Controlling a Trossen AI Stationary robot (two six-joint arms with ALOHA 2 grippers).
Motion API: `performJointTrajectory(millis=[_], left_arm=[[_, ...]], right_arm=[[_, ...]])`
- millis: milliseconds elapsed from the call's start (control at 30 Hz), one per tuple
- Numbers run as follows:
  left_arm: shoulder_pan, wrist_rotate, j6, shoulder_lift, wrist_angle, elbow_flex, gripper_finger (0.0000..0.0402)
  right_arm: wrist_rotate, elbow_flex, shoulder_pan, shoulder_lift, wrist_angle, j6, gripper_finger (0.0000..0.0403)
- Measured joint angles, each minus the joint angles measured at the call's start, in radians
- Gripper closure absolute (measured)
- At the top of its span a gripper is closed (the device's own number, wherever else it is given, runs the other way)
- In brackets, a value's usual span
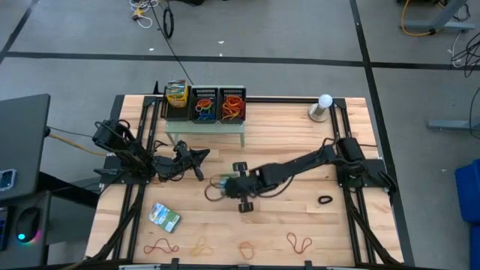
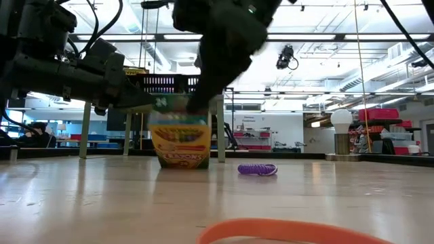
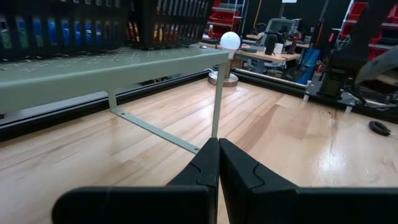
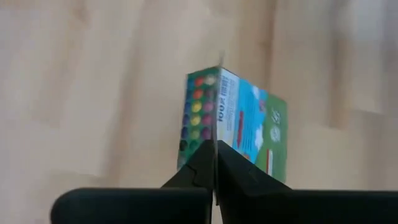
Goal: Pick & Place Office Desk Supplies
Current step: Put the crayon box into the left black bin on the shelf
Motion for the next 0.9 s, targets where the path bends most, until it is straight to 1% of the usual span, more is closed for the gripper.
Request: performJointTrajectory(millis=[100,233,333,400,633,900], left_arm=[[0.000,0.000,0.000,0.000,-0.001,0.000,0.0391],[0.000,0.000,0.000,0.000,-0.003,0.000,0.0391],[0.000,-0.001,0.000,0.000,-0.004,0.000,0.0391],[0.000,-0.002,0.000,0.000,-0.008,0.000,0.0391],[0.000,-0.002,-0.002,0.000,-0.008,0.000,0.0391],[0.000,0.002,-0.003,0.000,-0.008,0.000,0.0391]], right_arm=[[-0.157,0.007,-0.029,-0.018,0.007,0.092,0.0395],[-0.328,0.010,-0.073,-0.031,0.014,0.226,0.0398],[-0.408,0.010,-0.109,-0.031,0.012,0.277,0.0393],[-0.428,0.011,-0.131,-0.031,0.010,0.299,0.0390],[-0.430,0.012,-0.181,-0.032,-0.015,0.297,0.0388],[-0.423,0.012,-0.187,-0.032,-0.019,0.258,0.0383]])
